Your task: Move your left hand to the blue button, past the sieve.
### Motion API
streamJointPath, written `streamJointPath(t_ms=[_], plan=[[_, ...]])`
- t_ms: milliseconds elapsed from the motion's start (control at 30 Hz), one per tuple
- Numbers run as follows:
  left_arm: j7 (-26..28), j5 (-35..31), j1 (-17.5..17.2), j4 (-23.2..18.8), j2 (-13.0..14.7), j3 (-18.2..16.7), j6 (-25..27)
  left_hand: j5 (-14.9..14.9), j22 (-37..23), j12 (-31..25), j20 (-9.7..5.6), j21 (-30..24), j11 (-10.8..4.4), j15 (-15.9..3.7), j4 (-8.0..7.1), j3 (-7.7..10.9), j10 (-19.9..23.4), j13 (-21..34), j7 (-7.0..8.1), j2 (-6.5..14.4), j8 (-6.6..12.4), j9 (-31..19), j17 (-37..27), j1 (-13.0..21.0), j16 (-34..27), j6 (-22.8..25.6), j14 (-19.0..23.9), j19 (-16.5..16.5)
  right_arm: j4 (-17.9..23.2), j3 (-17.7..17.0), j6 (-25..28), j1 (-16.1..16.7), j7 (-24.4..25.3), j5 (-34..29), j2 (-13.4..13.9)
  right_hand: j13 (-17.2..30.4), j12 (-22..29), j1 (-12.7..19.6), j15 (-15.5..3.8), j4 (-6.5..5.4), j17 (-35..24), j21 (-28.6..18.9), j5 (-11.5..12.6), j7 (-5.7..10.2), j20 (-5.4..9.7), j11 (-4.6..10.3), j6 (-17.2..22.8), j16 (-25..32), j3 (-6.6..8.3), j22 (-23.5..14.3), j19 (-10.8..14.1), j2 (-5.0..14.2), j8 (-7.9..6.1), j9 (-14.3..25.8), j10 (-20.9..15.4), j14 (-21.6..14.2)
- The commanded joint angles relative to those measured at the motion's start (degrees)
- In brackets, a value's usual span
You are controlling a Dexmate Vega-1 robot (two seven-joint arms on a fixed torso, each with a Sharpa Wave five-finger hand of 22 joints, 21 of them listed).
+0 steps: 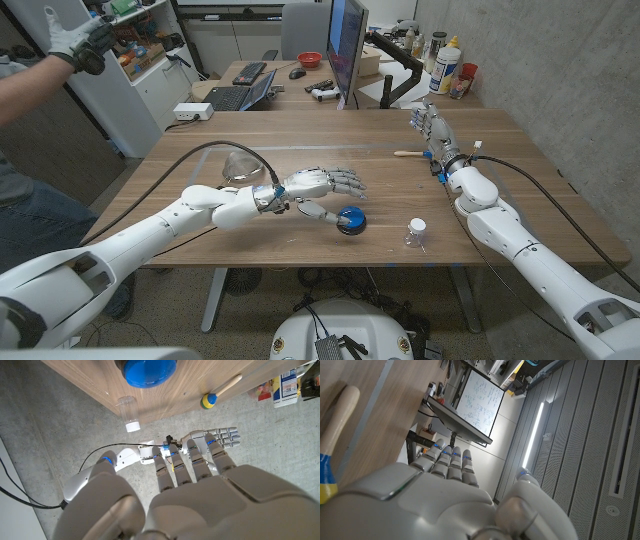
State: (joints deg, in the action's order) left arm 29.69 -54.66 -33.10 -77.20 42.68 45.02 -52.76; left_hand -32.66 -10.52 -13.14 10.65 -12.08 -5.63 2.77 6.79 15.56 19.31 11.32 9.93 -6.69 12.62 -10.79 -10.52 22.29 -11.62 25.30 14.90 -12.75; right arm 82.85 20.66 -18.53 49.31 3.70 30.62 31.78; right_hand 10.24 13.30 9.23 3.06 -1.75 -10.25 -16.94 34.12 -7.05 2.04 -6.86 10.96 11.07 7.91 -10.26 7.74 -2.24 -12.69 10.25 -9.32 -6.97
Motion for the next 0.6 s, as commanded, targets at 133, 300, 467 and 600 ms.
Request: streamJointPath(t_ms=[133,300,467,600], plan=[[1.67,-2.9,2.04,1.55,-0.31,3.66,1.05,-0.54,-0.18,0.19,-0.09,0.21,-0.07,-0.12,0.02,-0.38,0.52,0.13,0.29,0.13,-0.19,-0.12,-0.11,0.27,0.37,0.52,0.23,0.15,-0.64,-0.02,-0.8,-0.15,-0.02,-0.33,-0.15,0.26,-0.25,0.06,0.15,-0.11,-0.25,0.17,0.32,0.1,0.33,0.0,0.45,-0.09,-0.23,-0.17,0.4,0.68,0.17,0.31,-0.44,-0.82],[1.76,-2.53,2.2,1.49,-0.05,4.17,1.41,-0.57,-0.18,0.24,-0.2,0.27,-0.1,-0.11,0.02,-0.41,0.49,0.13,0.31,0.14,-0.26,-0.12,-0.11,0.26,0.4,0.48,0.14,0.3,-0.71,-0.08,-0.84,-0.14,0.05,-0.3,-0.18,0.26,-0.3,0.07,0.18,-0.1,-0.25,0.24,0.34,0.2,0.29,0.04,0.47,-0.12,-0.27,-0.17,0.41,0.7,0.22,0.31,-0.39,-0.8],[2.08,-3.09,2.23,0.33,0.67,4.3,1.86,-0.6,-0.18,0.28,-0.17,0.24,-0.06,-0.14,0.02,-0.44,0.48,0.13,0.2,0.15,-0.32,-0.12,-0.11,0.25,0.4,0.48,0.14,0.24,-1.44,0.14,-1.72,-0.44,-0.12,-0.64,-0.62,0.26,-0.3,0.08,0.13,-0.09,-0.25,0.3,0.36,0.18,0.28,-0.05,0.53,-0.07,-0.31,-0.17,0.46,0.74,0.26,0.31,-0.51,-0.96],[2.02,-3.42,2.39,-0.07,0.71,4.63,1.98,-0.63,-0.18,0.3,-0.16,0.26,0.03,-0.16,0.02,-0.46,0.51,0.13,0.24,0.17,-0.33,-0.12,-0.11,0.24,0.4,0.56,0.16,0.28,-3.16,0.41,-2.44,-1.14,-0.86,-0.3,-1.42,0.26,-0.31,0.11,0.13,-0.07,-0.25,0.37,0.38,0.17,0.26,-0.1,0.54,-0.09,-0.34,-0.17,0.46,0.78,0.32,0.32,-0.58,-0.98]])
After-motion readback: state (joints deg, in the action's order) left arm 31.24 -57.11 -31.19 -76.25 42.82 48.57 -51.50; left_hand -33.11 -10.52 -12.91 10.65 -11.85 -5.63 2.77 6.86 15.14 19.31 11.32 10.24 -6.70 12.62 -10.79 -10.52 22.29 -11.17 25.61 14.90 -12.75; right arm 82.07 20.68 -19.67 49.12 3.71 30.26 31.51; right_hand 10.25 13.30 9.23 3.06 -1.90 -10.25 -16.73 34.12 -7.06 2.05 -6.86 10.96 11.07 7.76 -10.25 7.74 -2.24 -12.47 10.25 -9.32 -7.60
